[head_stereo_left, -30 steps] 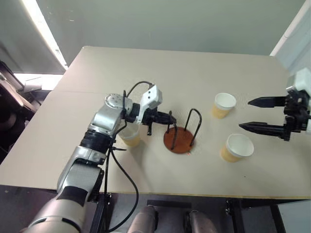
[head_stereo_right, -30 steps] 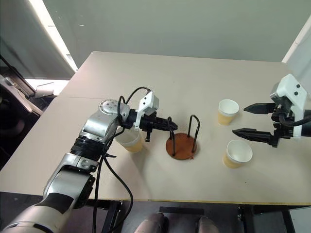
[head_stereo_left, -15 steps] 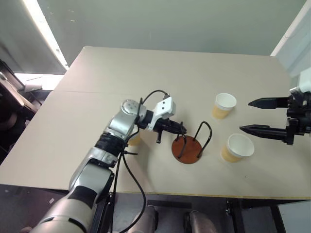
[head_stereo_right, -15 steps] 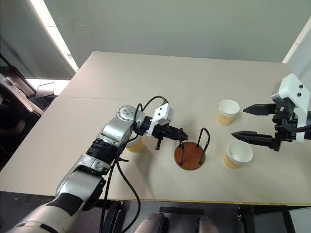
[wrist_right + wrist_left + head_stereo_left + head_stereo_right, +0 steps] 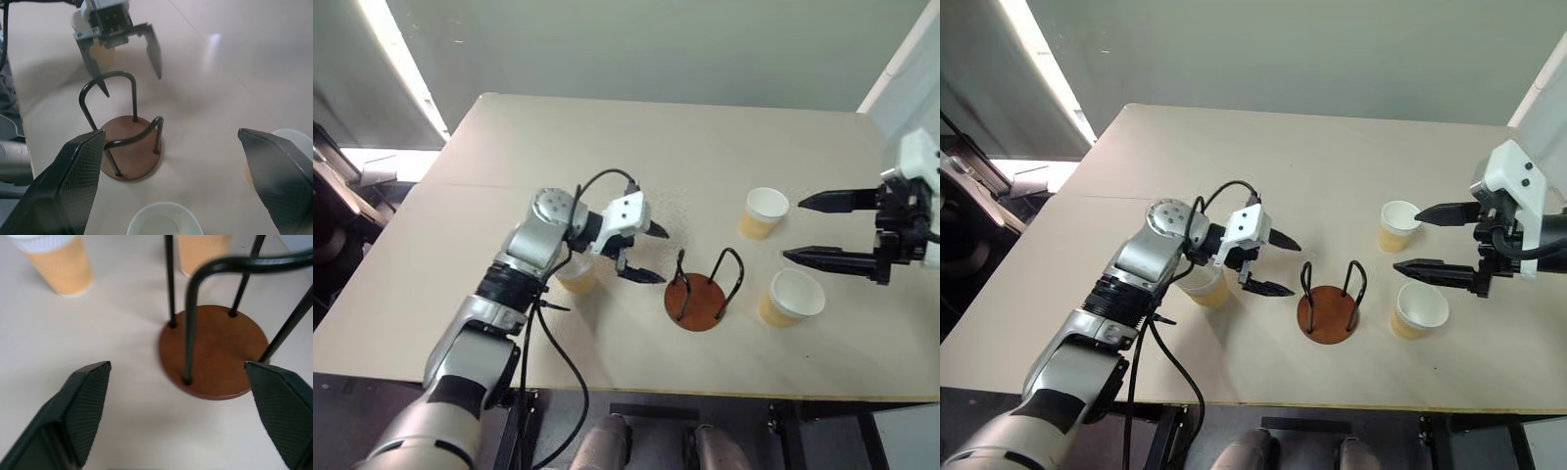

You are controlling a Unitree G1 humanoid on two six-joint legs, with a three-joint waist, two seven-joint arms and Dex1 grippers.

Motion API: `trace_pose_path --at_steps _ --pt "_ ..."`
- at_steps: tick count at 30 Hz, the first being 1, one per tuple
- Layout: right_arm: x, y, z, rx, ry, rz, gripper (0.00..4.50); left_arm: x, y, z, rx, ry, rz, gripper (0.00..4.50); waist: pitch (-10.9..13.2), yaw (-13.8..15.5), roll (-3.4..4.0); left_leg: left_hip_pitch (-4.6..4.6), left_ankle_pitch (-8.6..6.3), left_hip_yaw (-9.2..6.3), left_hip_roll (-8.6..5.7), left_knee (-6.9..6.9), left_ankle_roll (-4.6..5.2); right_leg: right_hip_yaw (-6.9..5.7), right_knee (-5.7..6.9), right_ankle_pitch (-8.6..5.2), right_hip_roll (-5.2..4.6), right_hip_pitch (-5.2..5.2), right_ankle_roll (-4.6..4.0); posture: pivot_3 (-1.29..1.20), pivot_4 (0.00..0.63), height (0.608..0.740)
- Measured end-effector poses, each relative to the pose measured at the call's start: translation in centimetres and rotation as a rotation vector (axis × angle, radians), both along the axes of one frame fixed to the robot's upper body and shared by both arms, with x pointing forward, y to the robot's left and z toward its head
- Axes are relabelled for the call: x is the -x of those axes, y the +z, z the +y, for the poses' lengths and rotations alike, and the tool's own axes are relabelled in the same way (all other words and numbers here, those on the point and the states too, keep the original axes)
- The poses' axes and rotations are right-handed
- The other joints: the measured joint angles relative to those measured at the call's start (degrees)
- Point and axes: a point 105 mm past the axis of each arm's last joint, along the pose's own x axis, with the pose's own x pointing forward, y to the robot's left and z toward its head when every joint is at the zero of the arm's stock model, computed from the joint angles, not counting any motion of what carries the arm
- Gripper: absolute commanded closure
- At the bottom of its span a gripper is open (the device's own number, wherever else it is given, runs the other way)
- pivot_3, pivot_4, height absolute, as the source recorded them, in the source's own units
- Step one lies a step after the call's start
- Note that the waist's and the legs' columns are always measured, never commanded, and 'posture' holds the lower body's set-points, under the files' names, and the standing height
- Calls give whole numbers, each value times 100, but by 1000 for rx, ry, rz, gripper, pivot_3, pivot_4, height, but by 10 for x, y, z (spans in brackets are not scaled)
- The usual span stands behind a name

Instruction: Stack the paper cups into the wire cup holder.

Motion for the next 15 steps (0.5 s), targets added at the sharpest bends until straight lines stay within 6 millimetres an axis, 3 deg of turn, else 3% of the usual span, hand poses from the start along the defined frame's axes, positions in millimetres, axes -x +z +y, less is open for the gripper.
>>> trace_pose_path --at_steps 4,9,15 --pt "-14 -4 11 -1 39 2 0 -7 28 17 73 77 -26 15 0 -27 0 -1 1 0 1 1 2 -1 0 0 0 -4 0 0 150 740" --pt "-40 -10 7 43 21 -19 0 -11 70 33 191 180 -84 15 0 -34 0 -3 -1 -2 0 1 7 -1 -1 0 -2 -3 0 0 150 740" --pt "-77 -20 4 172 2 -90 0 2 69 46 167 226 -61 15 0 -103 0 -4 -1 -4 3 -2 7 -3 1 0 -1 -7 -1 0 150 740"
